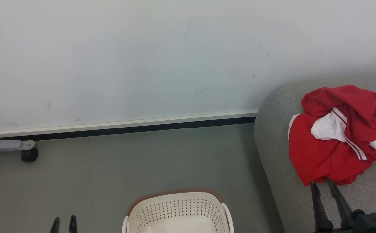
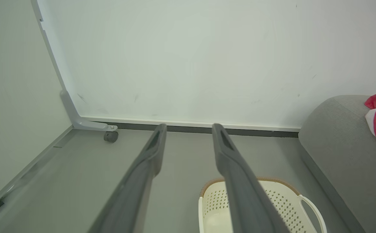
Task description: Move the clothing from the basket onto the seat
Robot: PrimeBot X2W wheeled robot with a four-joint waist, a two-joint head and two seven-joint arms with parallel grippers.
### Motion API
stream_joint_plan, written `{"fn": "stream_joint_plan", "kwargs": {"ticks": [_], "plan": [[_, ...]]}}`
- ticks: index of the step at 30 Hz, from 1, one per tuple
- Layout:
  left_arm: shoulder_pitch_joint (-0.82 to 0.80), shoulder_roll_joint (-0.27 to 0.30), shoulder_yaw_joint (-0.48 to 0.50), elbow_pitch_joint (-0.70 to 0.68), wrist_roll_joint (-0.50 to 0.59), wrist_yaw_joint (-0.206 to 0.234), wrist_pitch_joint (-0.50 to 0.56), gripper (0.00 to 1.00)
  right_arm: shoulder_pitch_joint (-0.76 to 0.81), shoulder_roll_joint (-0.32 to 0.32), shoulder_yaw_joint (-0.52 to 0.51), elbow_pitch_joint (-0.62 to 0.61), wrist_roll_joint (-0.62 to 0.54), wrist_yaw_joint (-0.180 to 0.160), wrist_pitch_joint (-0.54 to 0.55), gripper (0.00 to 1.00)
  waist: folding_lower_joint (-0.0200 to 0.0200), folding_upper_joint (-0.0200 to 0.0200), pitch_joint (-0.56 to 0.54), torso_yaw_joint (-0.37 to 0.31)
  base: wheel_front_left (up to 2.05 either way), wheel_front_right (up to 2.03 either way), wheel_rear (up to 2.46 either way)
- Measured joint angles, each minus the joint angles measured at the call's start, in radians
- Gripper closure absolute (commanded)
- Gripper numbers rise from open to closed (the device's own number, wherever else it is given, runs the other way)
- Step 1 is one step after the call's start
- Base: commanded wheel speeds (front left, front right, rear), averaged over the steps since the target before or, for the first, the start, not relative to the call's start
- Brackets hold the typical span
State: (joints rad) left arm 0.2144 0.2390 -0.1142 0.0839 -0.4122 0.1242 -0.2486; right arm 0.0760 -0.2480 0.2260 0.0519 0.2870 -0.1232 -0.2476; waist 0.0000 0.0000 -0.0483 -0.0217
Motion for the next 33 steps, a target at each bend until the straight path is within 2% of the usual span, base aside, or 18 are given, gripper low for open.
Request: {"fn": "stream_joint_plan", "kwargs": {"ticks": [5,12,33], "plan": [[0.005,-0.028,-0.008,0.039,-0.006,-0.001,0.002,1.0,0.027,0.025,0.011,0.045,0.003,0.001,0.002,1.0,0.0,0.0001,0.0,0.0,0.0,0.0,0.0],[0.002,-0.035,0.006,0.046,-0.05,-0.011,0.026,1.0,0.024,0.033,-0.013,0.054,0.054,0.013,0.022,1.0,0.0,0.0001,0.004,0.002,0.0,0.0,0.0],[-0.044,-0.065,0.045,0.076,-0.282,-0.055,0.095,1.0,-0.006,0.067,-0.082,0.089,0.309,0.055,0.094,1.0,0.0,0.0,0.013,0.005,0.0,0.0,0.0]]}}
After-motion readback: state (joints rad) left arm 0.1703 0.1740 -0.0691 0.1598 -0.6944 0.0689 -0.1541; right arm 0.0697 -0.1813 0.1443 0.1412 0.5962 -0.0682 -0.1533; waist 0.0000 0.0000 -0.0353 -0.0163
